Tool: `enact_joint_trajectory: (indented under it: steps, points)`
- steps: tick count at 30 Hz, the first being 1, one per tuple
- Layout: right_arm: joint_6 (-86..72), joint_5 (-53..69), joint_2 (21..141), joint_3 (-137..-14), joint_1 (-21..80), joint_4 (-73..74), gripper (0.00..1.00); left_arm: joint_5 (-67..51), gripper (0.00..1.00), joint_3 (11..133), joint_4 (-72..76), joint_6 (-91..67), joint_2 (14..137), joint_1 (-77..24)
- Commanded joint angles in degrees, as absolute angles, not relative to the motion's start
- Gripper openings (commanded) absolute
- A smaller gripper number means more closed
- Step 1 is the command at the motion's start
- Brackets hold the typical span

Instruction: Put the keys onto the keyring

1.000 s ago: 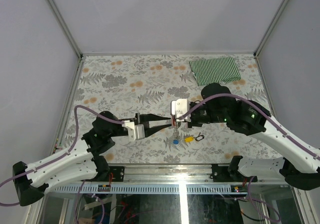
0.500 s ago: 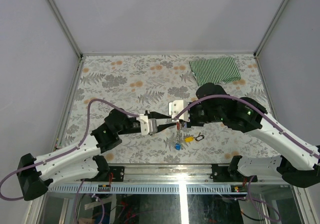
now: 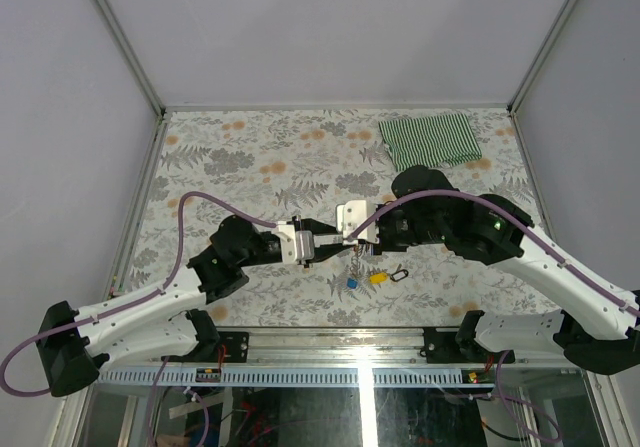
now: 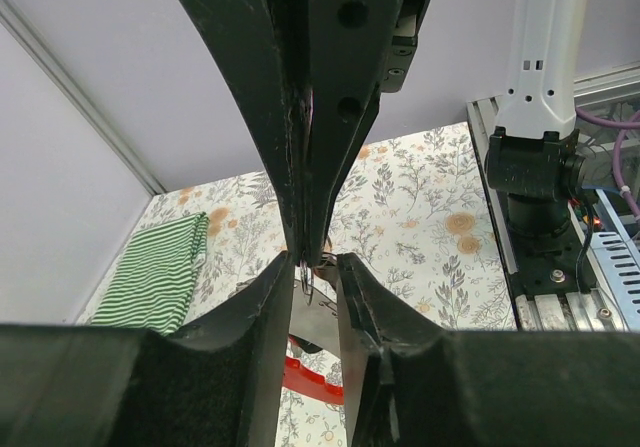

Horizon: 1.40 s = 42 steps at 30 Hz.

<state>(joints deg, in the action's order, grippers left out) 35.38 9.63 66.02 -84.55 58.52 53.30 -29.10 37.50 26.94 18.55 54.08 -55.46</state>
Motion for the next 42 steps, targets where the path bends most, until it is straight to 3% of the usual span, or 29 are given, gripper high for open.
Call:
enact_joint_trajectory:
  steps: [1, 18, 26, 30, 38, 42]
  points:
    - [35.9, 9.4, 65.0, -84.9, 58.9, 49.2, 0.0, -29.3, 0.24, 38.1, 30.4, 17.7, 54.3, -55.7]
    - [35.6, 11.3, 65.2, -84.9, 58.9, 47.6, 0.0, -28.9, 0.18, 38.8, 28.4, 18.6, 55.6, -55.6]
    - [35.4, 11.8, 65.0, -84.6, 58.9, 47.4, 0.0, -28.9, 0.01, 38.7, 28.1, 18.6, 55.6, -55.7]
    - [35.0, 12.4, 64.6, -84.4, 58.9, 46.9, 0.0, -28.9, 0.0, 38.8, 27.7, 18.7, 55.4, -55.7]
    - [27.7, 14.0, 59.4, -82.1, 58.9, 36.6, 0.34, -23.7, 0.0, 31.9, 38.8, 14.8, 50.8, -55.6]
    - [16.2, 10.2, 56.5, -78.6, 58.9, 26.6, 0.38, -20.7, 0.0, 27.9, 46.7, 10.6, 49.1, -55.3]
